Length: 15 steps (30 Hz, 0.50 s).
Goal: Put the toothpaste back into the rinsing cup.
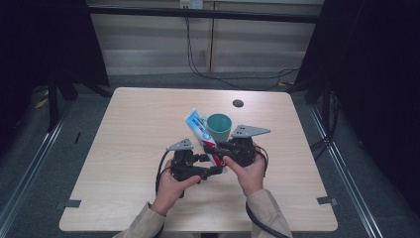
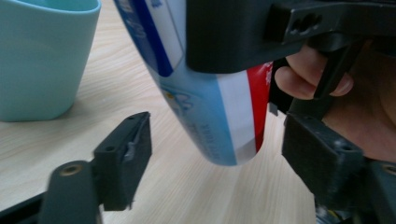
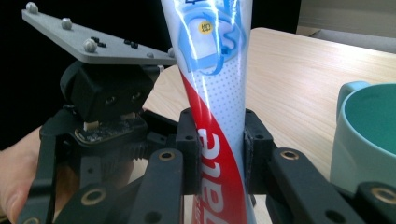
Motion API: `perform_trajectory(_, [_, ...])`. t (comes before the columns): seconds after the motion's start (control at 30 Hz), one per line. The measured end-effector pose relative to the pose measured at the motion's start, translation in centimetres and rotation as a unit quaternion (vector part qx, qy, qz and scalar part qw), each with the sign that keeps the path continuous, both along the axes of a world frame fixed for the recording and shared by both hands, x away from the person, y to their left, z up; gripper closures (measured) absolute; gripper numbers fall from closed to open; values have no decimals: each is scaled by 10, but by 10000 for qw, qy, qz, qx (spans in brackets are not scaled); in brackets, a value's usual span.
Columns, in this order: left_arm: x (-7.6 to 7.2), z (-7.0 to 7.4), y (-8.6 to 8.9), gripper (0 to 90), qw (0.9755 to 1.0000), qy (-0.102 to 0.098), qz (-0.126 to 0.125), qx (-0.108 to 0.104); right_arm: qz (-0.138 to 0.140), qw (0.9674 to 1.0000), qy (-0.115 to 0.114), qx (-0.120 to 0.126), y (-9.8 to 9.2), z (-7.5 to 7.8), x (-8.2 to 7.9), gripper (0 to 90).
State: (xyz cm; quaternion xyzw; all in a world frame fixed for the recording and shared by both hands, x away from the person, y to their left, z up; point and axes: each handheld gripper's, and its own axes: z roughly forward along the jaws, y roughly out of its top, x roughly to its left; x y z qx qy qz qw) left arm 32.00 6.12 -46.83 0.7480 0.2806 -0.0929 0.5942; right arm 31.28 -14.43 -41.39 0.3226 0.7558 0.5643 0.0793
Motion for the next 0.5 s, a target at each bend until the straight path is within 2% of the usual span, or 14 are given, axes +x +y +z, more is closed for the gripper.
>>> perform_trajectory(0.03, [0,0,-1,277,10000,44,9,-52,5,10000,3,38,0,0,0,736])
perform_trajectory(0.17, [0,2,-4,315,10000,5,-4,-59,0,9999,0,109,1,0,0,735])
perform_trajectory(0.33, [1,2,-4,462,9998,-40,-4,-172,1,9995,-7,301,2,0,0,734])
perform_trajectory(0.4, [2,2,-4,491,9999,0,-33,-166,-3,9992,28,398,1,-1,1,733])
perform_trajectory(0.5, [3,4,-4,533,9999,-34,-99,-37,23,9990,23,437,0,-3,1,727])
